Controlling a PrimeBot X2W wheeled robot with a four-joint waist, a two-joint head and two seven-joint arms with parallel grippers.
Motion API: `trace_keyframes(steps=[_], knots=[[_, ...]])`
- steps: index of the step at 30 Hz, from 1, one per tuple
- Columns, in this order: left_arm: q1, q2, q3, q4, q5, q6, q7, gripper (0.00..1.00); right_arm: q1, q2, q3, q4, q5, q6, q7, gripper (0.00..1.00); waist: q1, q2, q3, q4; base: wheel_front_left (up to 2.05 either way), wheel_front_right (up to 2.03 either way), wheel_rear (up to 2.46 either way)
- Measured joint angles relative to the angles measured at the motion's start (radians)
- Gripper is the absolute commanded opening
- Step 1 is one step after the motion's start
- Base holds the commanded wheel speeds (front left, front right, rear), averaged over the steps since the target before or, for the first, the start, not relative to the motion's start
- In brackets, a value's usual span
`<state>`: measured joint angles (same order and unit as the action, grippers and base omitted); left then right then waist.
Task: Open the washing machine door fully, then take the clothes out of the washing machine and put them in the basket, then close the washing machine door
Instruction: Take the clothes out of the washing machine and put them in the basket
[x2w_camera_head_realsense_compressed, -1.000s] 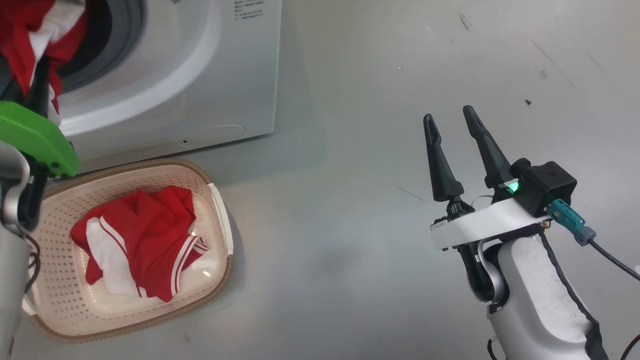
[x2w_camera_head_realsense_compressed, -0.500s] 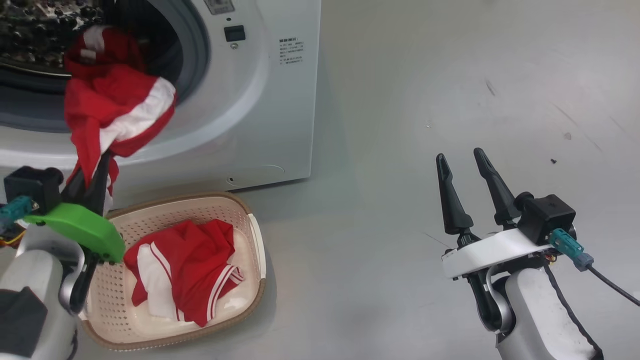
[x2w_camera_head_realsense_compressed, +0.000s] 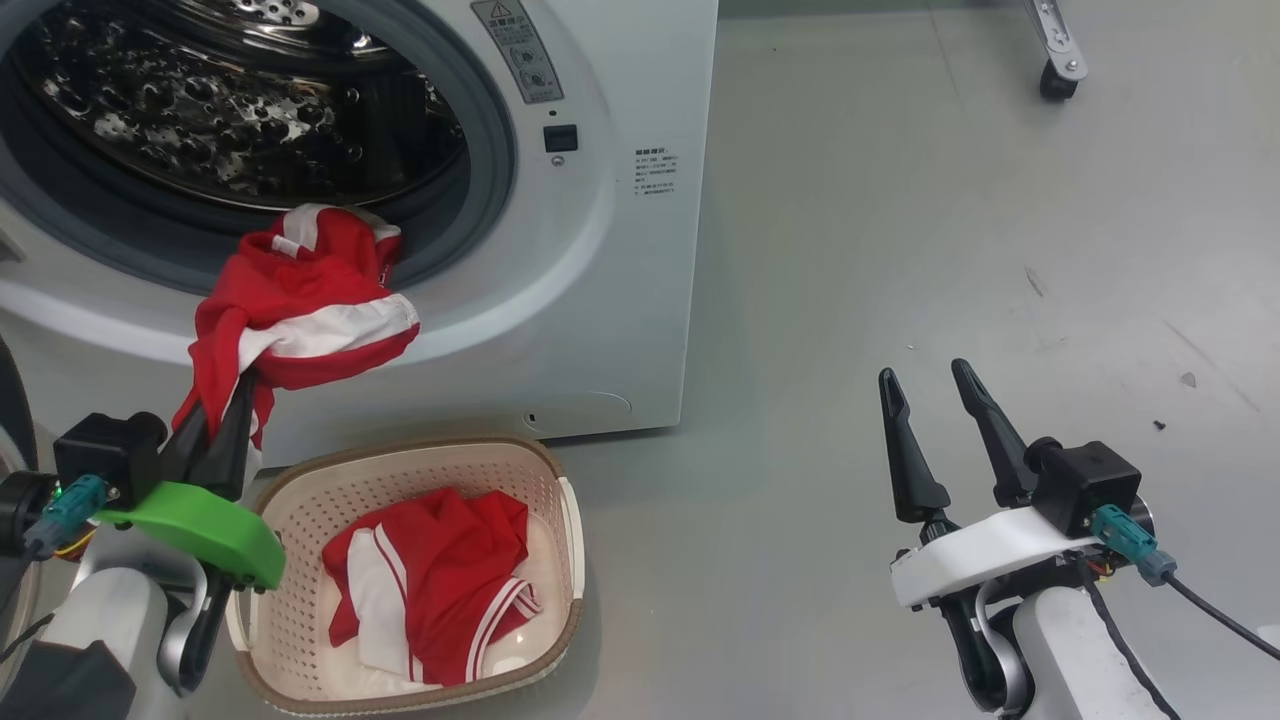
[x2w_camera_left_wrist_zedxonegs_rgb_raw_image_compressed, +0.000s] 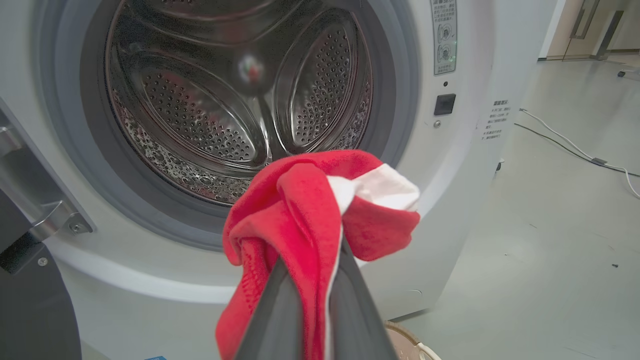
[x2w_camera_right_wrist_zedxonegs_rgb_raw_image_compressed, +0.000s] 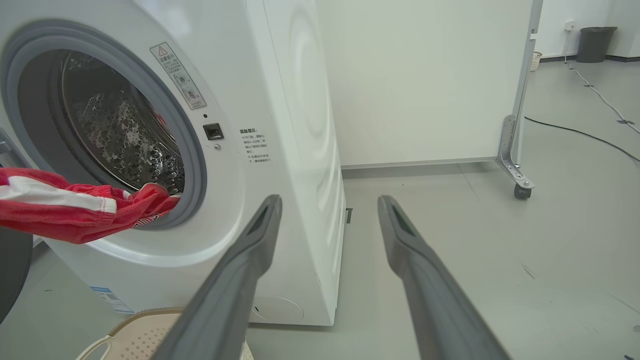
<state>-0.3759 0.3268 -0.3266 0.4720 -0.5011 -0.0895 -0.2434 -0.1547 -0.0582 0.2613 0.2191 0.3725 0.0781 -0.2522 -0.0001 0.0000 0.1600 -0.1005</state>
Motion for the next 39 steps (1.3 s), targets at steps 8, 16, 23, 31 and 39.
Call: trace_keyframes(steps=[8,16,23,31,39], knots=[[0.046,-0.006,0.029,-0.095,0.031,0.033,-0.008,0.00,0.016,0.001,0.017,0.005,-0.006,0.009,0.000,1.00,0.0000,0.0000,-0.048,0.028,0.00,0.00,0.00],[0.054,-0.008,0.053,-0.194,0.056,0.042,-0.008,0.00,0.021,0.001,0.018,0.007,-0.006,0.013,0.000,1.00,0.0000,0.0000,-0.059,0.029,0.00,0.00,0.00],[0.077,-0.020,0.078,-0.279,0.072,0.051,-0.009,0.00,0.023,0.001,0.022,0.006,-0.006,0.017,0.000,1.00,0.0000,0.0000,-0.061,0.028,0.00,0.00,0.00],[0.125,-0.022,0.085,-0.315,0.091,0.051,-0.009,0.00,0.027,0.001,0.030,0.006,-0.006,0.018,0.000,1.00,0.0000,0.0000,-0.057,0.022,0.00,0.00,0.00],[0.172,-0.021,0.081,-0.319,0.091,0.054,-0.009,0.00,0.028,0.002,0.035,-0.007,-0.006,0.025,0.000,1.00,0.0000,0.0000,-0.026,0.012,0.00,0.00,0.00]])
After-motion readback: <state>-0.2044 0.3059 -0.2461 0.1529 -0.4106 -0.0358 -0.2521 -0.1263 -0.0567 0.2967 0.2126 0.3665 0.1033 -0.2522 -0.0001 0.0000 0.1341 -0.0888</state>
